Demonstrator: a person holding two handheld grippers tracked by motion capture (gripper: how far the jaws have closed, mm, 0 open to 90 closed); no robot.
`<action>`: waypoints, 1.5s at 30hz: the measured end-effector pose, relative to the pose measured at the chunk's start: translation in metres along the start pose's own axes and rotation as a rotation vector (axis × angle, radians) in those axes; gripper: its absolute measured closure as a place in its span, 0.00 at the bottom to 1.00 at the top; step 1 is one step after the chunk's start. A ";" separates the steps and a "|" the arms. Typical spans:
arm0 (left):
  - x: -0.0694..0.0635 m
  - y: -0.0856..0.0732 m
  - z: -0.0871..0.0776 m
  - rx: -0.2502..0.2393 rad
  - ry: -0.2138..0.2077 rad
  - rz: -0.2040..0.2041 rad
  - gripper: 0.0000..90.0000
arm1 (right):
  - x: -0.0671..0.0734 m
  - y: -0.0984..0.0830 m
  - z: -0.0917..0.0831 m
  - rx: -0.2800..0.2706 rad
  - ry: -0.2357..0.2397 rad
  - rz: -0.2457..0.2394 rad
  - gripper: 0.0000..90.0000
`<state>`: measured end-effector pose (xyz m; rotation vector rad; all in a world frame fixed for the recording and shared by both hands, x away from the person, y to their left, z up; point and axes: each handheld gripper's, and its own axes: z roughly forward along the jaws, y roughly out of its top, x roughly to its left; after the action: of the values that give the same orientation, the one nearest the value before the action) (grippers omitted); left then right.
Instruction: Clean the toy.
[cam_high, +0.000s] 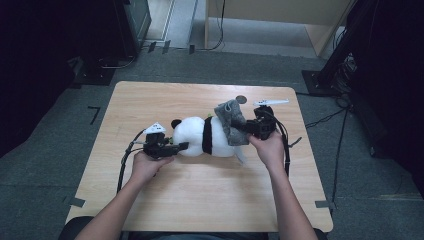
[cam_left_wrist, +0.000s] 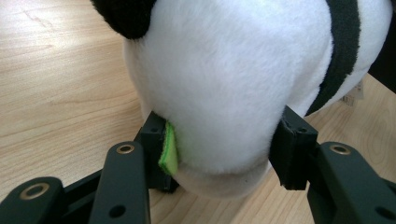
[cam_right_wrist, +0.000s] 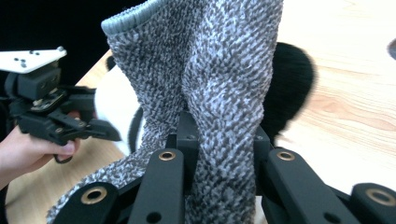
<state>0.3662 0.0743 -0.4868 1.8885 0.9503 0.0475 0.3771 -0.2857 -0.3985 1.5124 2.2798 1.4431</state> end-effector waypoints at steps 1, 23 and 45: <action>0.000 0.000 0.000 -0.001 -0.001 0.000 0.54 | -0.003 0.000 -0.001 -0.003 -0.005 0.007 0.85; -0.003 -0.004 0.002 -0.027 0.012 -0.009 0.54 | -0.007 0.010 -0.021 -0.079 -0.012 0.031 0.86; -0.020 -0.012 -0.002 -0.044 0.058 0.021 0.54 | 0.103 0.009 0.097 0.102 0.183 -0.156 0.85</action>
<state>0.3444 0.0657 -0.4876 1.8649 0.9612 0.1355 0.3771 -0.1440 -0.4036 1.2374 2.5475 1.4998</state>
